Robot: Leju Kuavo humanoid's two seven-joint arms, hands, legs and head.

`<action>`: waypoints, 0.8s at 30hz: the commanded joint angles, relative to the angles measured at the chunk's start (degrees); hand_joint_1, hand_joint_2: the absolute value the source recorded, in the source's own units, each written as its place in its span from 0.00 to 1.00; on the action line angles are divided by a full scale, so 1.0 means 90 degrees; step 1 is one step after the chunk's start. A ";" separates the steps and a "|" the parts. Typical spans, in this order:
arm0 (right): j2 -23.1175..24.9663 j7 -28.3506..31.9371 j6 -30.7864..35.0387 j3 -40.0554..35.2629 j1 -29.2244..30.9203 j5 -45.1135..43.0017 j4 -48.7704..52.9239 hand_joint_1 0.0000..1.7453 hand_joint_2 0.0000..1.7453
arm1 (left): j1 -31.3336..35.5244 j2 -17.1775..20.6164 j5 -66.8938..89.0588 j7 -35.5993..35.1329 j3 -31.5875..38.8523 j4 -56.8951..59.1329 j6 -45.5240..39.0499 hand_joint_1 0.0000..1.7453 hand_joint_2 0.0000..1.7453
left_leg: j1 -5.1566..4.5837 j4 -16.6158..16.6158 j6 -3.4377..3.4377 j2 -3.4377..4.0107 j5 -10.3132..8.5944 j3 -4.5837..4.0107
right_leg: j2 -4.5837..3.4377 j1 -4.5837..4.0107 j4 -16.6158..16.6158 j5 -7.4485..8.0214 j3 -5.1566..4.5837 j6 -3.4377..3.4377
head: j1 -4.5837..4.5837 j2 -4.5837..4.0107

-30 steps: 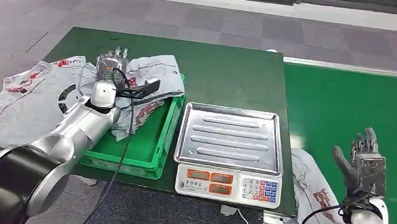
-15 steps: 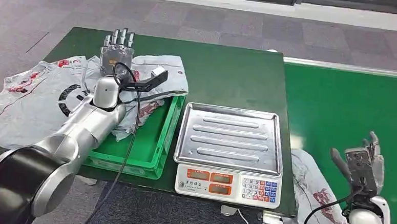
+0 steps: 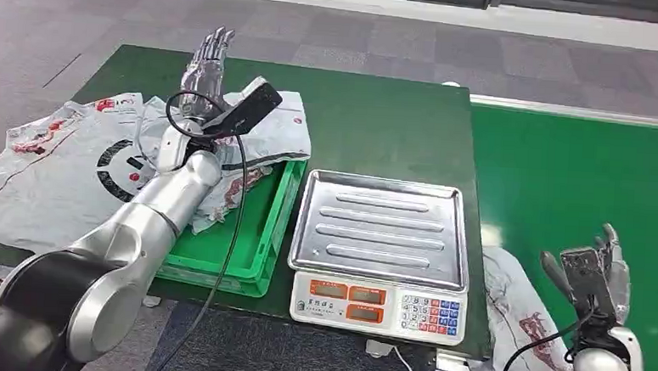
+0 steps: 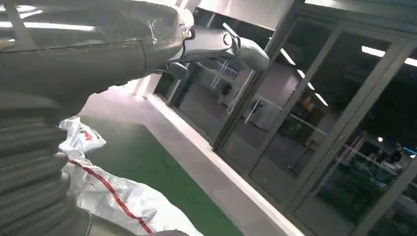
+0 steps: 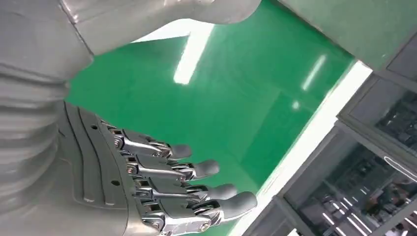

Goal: Moved the parcel from conveyor to table for the left to box.

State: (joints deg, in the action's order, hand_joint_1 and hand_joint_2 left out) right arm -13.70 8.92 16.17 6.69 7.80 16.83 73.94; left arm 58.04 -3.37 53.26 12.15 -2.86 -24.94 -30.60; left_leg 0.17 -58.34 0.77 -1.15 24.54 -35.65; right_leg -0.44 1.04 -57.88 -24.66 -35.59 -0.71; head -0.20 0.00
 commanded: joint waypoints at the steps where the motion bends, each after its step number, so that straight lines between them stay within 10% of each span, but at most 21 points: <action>1: 0.0321 0.0330 -0.0146 -0.0387 0.0310 -0.0070 -0.0074 0.00 1.00 | 0.0072 -0.0285 -0.2183 0.1019 0.1338 -0.0032 0.1338 0.00 1.00 | 0.0007 0.0009 0.0001 0.0029 0.0007 0.0024 | -0.0013 -0.0010 0.0017 0.0002 0.0021 0.0009 | 0.0000 0.0000; 9: 0.0511 0.0880 -0.0828 -0.0858 0.0601 -0.0496 0.0049 0.00 1.00 | -0.0377 -0.0367 -0.4541 0.1127 0.0743 0.0303 0.6284 0.00 1.00 | -0.0001 0.0010 0.0000 0.0025 0.0004 0.0020 | -0.0016 0.0000 0.0008 0.0001 0.0014 0.0003 | 0.0000 0.0000; 24: 0.0587 0.0546 -0.0509 -0.0736 0.0415 0.0223 -0.0014 0.00 1.00 | -0.0563 -0.1135 -0.5001 0.0731 -0.0538 0.0578 0.6435 0.00 1.00 | 0.0000 0.0006 -0.0006 0.0009 0.0010 0.0014 | 0.0003 -0.0001 0.0011 -0.0003 0.0017 0.0003 | 0.0000 0.0000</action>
State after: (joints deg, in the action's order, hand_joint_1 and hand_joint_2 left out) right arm -9.94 14.64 10.75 1.07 10.56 17.86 75.91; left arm 51.30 -12.61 8.39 19.32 -1.86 -23.76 27.21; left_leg 0.14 -58.34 0.71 -1.17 24.58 -35.67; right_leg -0.42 1.07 -57.87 -24.67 -35.58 -0.73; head -0.20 0.00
